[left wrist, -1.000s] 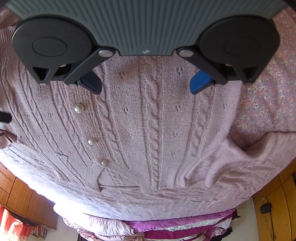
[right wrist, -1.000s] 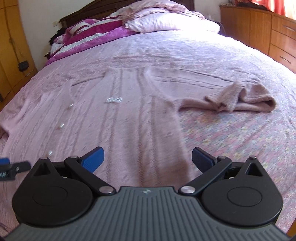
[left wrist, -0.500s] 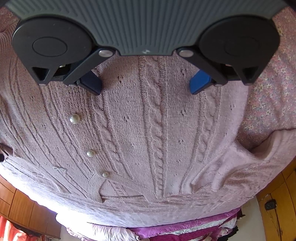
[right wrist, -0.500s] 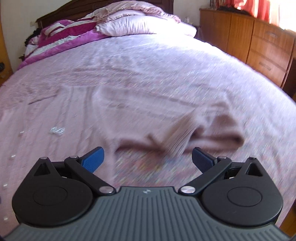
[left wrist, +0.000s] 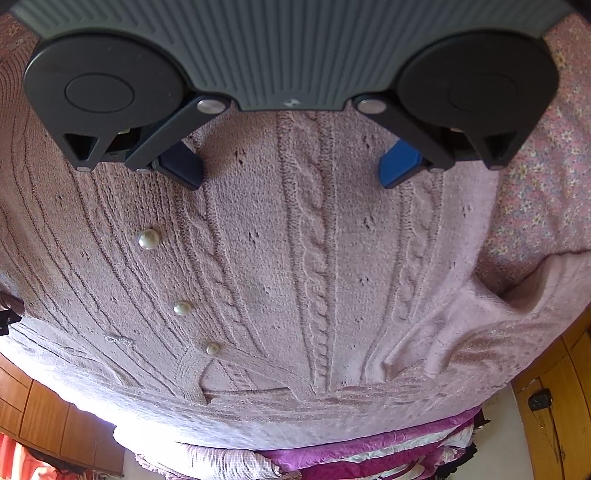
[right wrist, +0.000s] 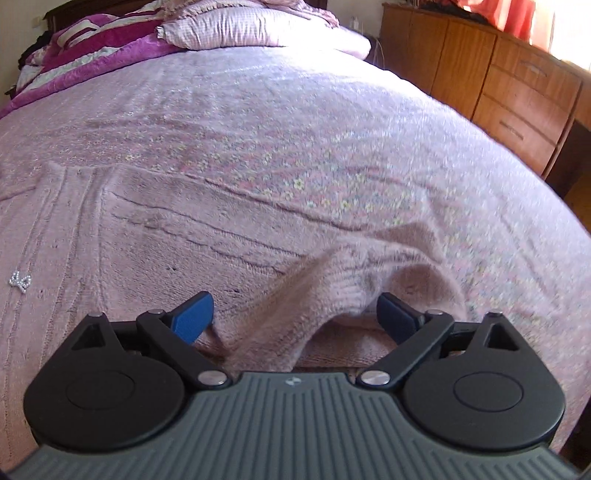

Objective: Fold small clothes
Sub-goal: 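Reach the right gripper to the sleeve cuff and close on it, then carry the sleeve across the cardigan body and open the right gripper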

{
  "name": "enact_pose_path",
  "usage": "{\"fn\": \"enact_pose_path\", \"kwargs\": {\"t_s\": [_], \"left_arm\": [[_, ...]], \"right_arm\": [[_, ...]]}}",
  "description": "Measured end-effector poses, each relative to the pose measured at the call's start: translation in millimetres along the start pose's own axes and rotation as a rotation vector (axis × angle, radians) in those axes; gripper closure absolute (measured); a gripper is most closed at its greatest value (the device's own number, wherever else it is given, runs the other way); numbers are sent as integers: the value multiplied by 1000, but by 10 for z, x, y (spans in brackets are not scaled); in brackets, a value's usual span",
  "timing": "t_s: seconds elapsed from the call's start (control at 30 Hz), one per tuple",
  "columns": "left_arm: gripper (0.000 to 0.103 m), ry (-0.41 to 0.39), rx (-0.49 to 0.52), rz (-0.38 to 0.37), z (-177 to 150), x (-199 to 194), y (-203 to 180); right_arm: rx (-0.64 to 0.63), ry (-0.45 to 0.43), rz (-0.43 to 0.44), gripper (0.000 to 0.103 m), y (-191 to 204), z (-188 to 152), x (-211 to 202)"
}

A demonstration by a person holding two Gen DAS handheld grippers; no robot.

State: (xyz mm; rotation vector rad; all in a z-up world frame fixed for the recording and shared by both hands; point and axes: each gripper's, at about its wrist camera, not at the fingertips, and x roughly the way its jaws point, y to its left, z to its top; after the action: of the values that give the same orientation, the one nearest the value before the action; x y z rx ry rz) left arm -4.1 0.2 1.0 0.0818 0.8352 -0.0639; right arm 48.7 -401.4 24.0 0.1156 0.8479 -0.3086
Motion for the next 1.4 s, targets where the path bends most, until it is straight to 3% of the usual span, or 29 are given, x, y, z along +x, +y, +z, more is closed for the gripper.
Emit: {"fn": "enact_pose_path", "kwargs": {"t_s": [0.07, 0.17, 0.33, 0.43, 0.77, 1.4], "left_arm": [[0, 1, 2, 0, 5, 0, -3], [0, 0, 4, -1, 8, 3, -4], [0, 1, 4, -2, 10, 2, -4], [0, 3, 7, -5, 19, 1, 1], [0, 7, -11, -26, 81, -47, 57], [0, -97, -154, 67, 185, -421, 702]], "right_arm": [[13, -11, 3, 12, -15, -21, 18], [8, -25, -19, 25, -15, -10, -4], [27, -36, -33, 65, -82, 54, -99], [54, -40, -20, 73, -137, 92, -171], [114, -90, 151, 76, 57, 234, -644], [165, -174, 530, 76, 1225, 698, -1483]]}}
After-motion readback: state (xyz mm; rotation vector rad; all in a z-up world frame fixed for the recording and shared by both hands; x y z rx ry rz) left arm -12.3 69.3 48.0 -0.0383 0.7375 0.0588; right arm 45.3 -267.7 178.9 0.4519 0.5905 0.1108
